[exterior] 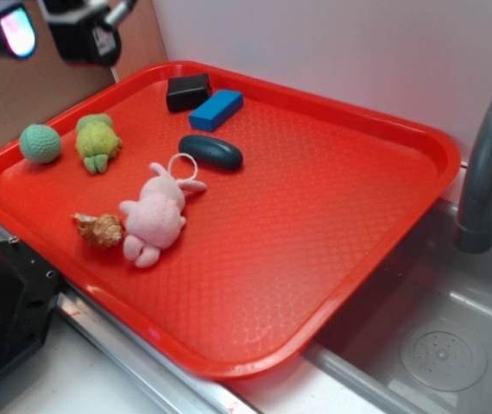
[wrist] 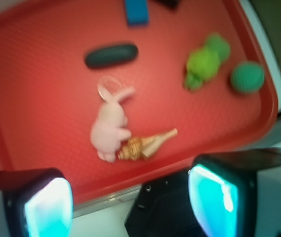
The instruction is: Grab the pink bunny.
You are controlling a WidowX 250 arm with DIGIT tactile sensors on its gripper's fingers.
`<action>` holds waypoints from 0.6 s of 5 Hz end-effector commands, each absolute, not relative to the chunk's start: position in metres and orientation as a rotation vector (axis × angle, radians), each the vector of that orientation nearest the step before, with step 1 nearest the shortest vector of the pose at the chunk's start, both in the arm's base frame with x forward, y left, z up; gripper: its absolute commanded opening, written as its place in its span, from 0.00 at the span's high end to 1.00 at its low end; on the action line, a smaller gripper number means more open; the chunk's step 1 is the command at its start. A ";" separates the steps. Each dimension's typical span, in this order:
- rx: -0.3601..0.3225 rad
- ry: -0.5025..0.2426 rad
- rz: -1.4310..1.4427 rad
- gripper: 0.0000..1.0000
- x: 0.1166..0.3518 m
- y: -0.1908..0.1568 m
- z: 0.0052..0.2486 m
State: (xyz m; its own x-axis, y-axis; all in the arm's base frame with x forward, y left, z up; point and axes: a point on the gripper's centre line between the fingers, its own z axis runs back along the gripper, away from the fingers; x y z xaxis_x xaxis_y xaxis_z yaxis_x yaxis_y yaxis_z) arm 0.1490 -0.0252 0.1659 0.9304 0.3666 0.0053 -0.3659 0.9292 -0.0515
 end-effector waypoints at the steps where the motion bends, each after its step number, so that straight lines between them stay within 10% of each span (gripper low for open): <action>1: -0.043 -0.135 0.626 0.00 0.161 -0.018 0.119; 3: -0.033 -0.108 0.351 0.00 0.185 -0.026 0.095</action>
